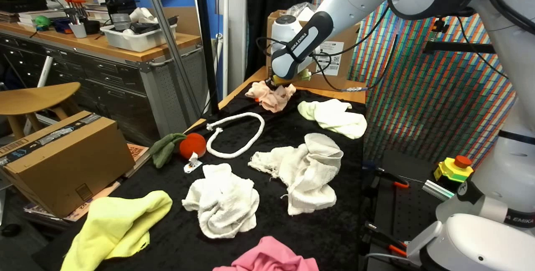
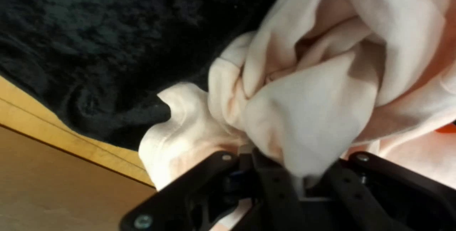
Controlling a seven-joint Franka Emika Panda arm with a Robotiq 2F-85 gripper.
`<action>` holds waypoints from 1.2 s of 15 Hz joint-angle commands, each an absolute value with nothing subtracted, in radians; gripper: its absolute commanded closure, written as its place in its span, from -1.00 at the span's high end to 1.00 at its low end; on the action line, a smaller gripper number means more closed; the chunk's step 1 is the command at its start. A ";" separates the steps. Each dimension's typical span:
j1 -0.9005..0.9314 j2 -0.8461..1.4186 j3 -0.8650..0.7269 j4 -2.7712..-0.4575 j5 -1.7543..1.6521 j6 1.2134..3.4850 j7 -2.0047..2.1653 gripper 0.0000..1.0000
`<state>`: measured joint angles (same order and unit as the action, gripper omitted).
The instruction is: Pile the t-shirts and towels on the left side of the table
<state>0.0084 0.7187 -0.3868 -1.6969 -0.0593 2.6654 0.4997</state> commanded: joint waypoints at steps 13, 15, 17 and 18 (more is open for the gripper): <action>0.045 0.213 -0.280 -1.952 -0.305 2.515 0.302 -0.77; 0.042 0.161 -0.240 -1.986 -0.326 2.509 0.261 -0.77; 0.043 0.119 -0.193 -2.019 -0.331 2.501 0.213 -0.77; 0.044 0.096 -0.170 -2.035 -0.329 2.491 0.193 -0.78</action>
